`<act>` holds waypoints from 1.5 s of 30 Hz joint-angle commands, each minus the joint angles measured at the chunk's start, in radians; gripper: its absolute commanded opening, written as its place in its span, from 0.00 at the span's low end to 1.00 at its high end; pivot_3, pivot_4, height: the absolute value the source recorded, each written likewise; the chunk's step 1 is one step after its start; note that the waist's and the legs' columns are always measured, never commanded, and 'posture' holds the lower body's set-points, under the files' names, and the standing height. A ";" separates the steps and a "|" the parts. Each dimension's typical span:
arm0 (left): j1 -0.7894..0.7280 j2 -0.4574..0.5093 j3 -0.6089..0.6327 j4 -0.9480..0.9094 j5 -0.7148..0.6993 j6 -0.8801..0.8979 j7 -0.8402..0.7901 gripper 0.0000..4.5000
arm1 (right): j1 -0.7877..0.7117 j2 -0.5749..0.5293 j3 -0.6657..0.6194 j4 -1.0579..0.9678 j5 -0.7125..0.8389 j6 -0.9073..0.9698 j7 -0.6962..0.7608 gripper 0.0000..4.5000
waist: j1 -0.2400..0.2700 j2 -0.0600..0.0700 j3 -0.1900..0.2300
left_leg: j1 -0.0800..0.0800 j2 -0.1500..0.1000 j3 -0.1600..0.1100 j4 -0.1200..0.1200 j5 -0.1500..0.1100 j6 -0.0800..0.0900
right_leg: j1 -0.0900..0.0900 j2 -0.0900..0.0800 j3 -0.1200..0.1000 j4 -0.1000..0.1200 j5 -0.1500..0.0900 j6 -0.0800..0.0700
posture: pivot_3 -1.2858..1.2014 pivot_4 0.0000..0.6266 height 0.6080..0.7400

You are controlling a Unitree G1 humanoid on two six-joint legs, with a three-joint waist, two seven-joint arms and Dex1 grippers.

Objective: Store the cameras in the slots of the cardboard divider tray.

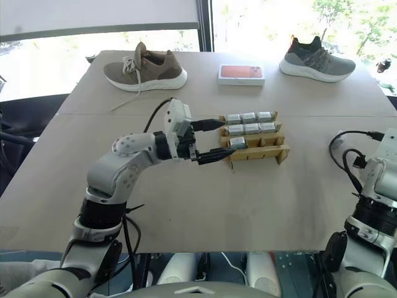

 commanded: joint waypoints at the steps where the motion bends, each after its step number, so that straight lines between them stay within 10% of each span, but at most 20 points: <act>1: 0.006 0.007 0.016 -0.068 -0.036 0.002 0.030 0.98 | -0.032 -0.010 -0.011 0.014 -0.009 -0.030 -0.003 1.00 | -0.001 0.000 0.000 | 0.000 0.000 0.000 0.000 0.000 0.000 | 0.000 0.000 0.000 0.000 0.000 0.000 | 0.52 0.24 1.00; 6: 0.013 0.023 0.015 -0.087 -0.055 0.006 0.053 0.98 | -0.047 -0.006 -0.016 0.064 -0.008 -0.049 -0.005 1.00 | -0.004 0.000 0.000 | 0.000 0.000 0.000 0.000 -0.001 0.001 | 0.000 0.000 0.000 0.000 0.000 0.000 | 0.52 0.24 1.00; 12: 0.006 0.035 0.014 -0.087 -0.070 0.006 0.071 1.00 | -0.056 0.007 -0.023 0.070 -0.017 -0.021 -0.021 0.40 | -0.007 0.000 0.000 | 0.000 0.000 0.000 -0.001 -0.001 0.001 | 0.000 0.000 0.000 0.000 0.000 0.000 | 0.52 0.24 1.00; 21: -0.041 -0.037 0.062 -0.094 -0.189 0.136 0.188 1.00 | 0.017 -0.039 0.056 -0.189 0.033 0.060 0.114 0.40 | -0.009 0.000 0.000 | 0.000 0.000 0.000 -0.005 0.000 0.001 | 0.000 0.000 0.000 -0.003 0.000 0.000 | 0.52 0.24 1.00; 30: -0.270 -0.176 0.277 0.135 -0.516 0.567 0.396 1.00 | 0.332 -0.433 0.427 -0.770 0.133 -0.498 0.676 0.40 | -0.024 -0.002 0.001 | 0.001 0.000 -0.001 -0.009 0.000 0.000 | 0.000 0.002 -0.002 -0.007 -0.001 0.002 | 0.52 0.24 1.00; 45: -0.355 -0.219 0.327 0.234 -0.647 0.766 0.537 1.00 | 0.150 -0.430 0.684 -0.731 0.030 -0.861 0.823 0.40 | -0.007 -0.006 0.004 | -0.001 -0.001 -0.002 -0.008 0.001 -0.002 | 0.000 -0.002 -0.006 -0.008 -0.001 0.002 | 0.52 0.24 1.00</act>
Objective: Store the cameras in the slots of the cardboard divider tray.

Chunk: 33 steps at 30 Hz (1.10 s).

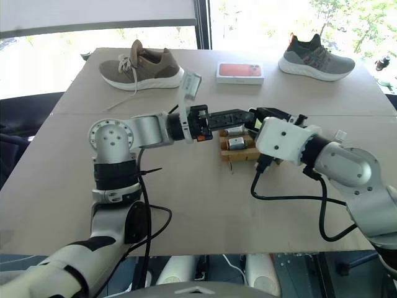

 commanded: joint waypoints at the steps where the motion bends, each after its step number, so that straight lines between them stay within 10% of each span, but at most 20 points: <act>1: -0.025 -0.002 -0.003 -0.010 -0.006 -0.003 0.027 1.00 | -0.040 0.022 -0.001 0.001 -0.035 -0.059 0.009 0.40 | 0.003 0.000 0.000 | 0.000 0.000 0.000 0.000 0.000 0.000 | 0.000 0.000 0.000 0.000 0.000 0.000 | 0.52 0.24 1.00; 6: -0.037 -0.001 0.006 0.011 -0.014 0.005 0.045 1.00 | -0.058 0.043 0.005 0.012 -0.060 -0.083 0.025 0.40 | 0.012 0.000 0.000 | 0.001 0.000 -0.001 0.000 0.001 -0.002 | 0.000 0.000 -0.001 0.001 0.000 0.000 | 0.52 0.24 1.00; 9: -0.040 0.002 -0.001 0.027 -0.009 0.006 0.046 0.84 | -0.073 0.059 0.007 0.012 -0.068 -0.090 0.029 0.40 | 0.012 0.000 0.000 | 0.001 0.000 -0.001 0.000 0.001 -0.002 | 0.000 0.000 -0.001 0.001 0.000 0.000 | 0.52 0.24 1.00; 16: -0.065 0.002 0.001 0.058 -0.021 0.017 0.041 0.16 | -0.087 0.096 0.010 -0.025 -0.056 -0.050 0.055 0.40 | 0.012 0.000 0.000 | 0.000 0.000 -0.001 0.000 0.001 -0.002 | 0.000 0.000 -0.001 0.001 0.000 0.000 | 0.52 0.24 1.00; 18: -0.071 0.008 -0.003 0.063 -0.014 0.008 0.033 0.17 | -0.078 0.115 -0.013 -0.029 0.020 0.013 0.084 0.40 | 0.013 0.000 0.000 | 0.000 0.000 -0.001 0.000 0.001 -0.002 | 0.000 0.000 -0.001 0.001 0.000 0.000 | 0.52 0.24 1.00; 24: -0.090 0.052 -0.062 0.083 0.055 -0.077 -0.037 0.17 | 0.030 0.126 -0.165 0.025 0.093 0.040 0.092 0.99 | 0.015 0.000 0.000 | 0.000 -0.001 -0.002 0.000 0.001 -0.002 | 0.000 0.000 -0.003 0.001 0.000 0.000 | 0.52 0.24 1.00; 33: -0.198 0.158 -0.482 0.295 0.490 -0.587 -0.443 0.17 | 0.168 -0.026 -0.568 0.396 0.338 -0.071 0.403 0.99 | 0.019 0.001 0.000 | 0.000 -0.008 -0.001 0.000 0.001 -0.001 | 0.002 -0.002 -0.002 0.000 0.000 0.000 | 0.52 0.24 1.00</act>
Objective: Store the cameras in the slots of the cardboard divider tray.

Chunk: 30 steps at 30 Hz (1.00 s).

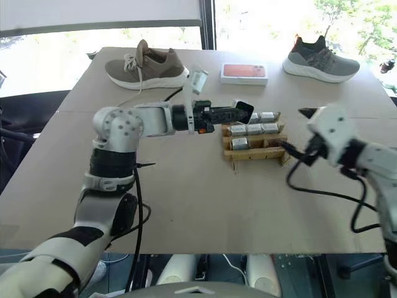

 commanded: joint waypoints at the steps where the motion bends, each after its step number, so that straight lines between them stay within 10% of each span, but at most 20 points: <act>1: -0.104 -0.006 -0.187 0.174 0.230 -0.314 -0.199 0.17 | 0.001 -0.085 -0.159 0.069 0.119 -0.024 0.142 0.99 | -0.001 0.000 0.000 | 0.000 0.000 0.000 0.000 0.000 0.000 | 0.000 0.000 0.000 0.000 0.000 0.000 | 0.52 0.24 1.00; 13: -0.320 -0.219 -0.340 0.844 0.624 -0.777 -0.416 0.17 | 0.113 -0.104 -0.262 0.007 0.266 0.004 0.197 0.99 | -0.004 0.000 0.001 | -0.002 0.001 0.000 -0.002 -0.006 0.011 | 0.000 0.002 0.000 -0.006 0.000 0.000 | 0.52 0.24 1.00; 30: -0.452 -0.284 -0.366 0.974 0.891 -0.649 -0.448 0.17 | 0.000 -0.215 -0.174 0.203 0.296 -0.021 0.327 0.99 | -0.006 0.000 0.001 | -0.001 0.002 0.000 0.000 -0.007 0.012 | 0.000 0.002 0.000 -0.004 0.000 0.001 | 0.52 0.24 1.00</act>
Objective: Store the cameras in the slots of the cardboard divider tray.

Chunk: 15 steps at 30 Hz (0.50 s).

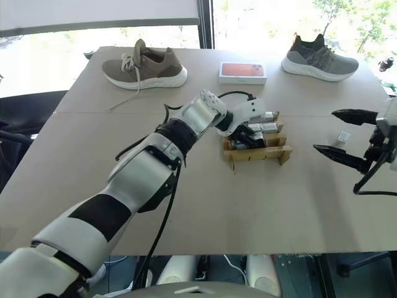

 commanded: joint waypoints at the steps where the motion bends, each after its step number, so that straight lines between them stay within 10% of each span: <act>1: -0.039 0.004 -0.003 0.027 0.050 0.014 0.016 0.17 | -0.042 -0.035 0.015 0.043 0.015 -0.017 0.048 0.99 | 0.000 0.000 0.000 | 0.000 0.000 0.000 0.000 0.000 0.000 | 0.000 0.000 0.000 0.000 0.000 0.000 | 0.52 0.24 1.00; 15: -0.037 0.021 -0.001 0.036 0.098 -0.004 -0.017 0.17 | -0.157 -0.039 0.094 0.142 0.000 -0.046 0.108 0.99 | -0.005 0.000 0.000 | 0.003 0.001 0.002 0.001 0.000 0.000 | 0.000 0.001 0.003 0.005 0.000 0.000 | 0.52 0.24 1.00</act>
